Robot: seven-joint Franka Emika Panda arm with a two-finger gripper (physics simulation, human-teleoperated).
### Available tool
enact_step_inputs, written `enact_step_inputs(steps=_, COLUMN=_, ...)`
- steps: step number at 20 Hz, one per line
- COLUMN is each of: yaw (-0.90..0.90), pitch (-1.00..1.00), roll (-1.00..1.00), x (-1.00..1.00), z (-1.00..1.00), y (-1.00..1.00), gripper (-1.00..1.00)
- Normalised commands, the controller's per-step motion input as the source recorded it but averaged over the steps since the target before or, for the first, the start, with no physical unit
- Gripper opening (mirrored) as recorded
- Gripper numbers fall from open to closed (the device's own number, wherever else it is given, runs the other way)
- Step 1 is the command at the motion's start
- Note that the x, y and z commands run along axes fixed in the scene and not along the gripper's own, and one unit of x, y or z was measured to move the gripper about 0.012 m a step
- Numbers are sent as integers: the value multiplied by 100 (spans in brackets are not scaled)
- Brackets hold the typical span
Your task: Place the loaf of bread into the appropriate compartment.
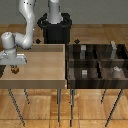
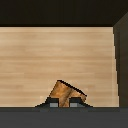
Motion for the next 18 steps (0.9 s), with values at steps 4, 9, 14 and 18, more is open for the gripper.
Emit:
enact_step_inputs(steps=4, yaw=0, pitch=0, roll=0, x=0, z=0, y=0, gripper=100)
enact_step_inputs(steps=9, yaw=0, pitch=0, roll=0, x=0, z=-20, y=0, gripper=100)
enact_step_inputs(steps=14, yaw=0, pitch=0, roll=0, x=0, z=-60, y=0, gripper=-100)
enact_step_inputs(steps=18, yaw=0, pitch=0, roll=0, x=0, z=0, y=0, gripper=-100)
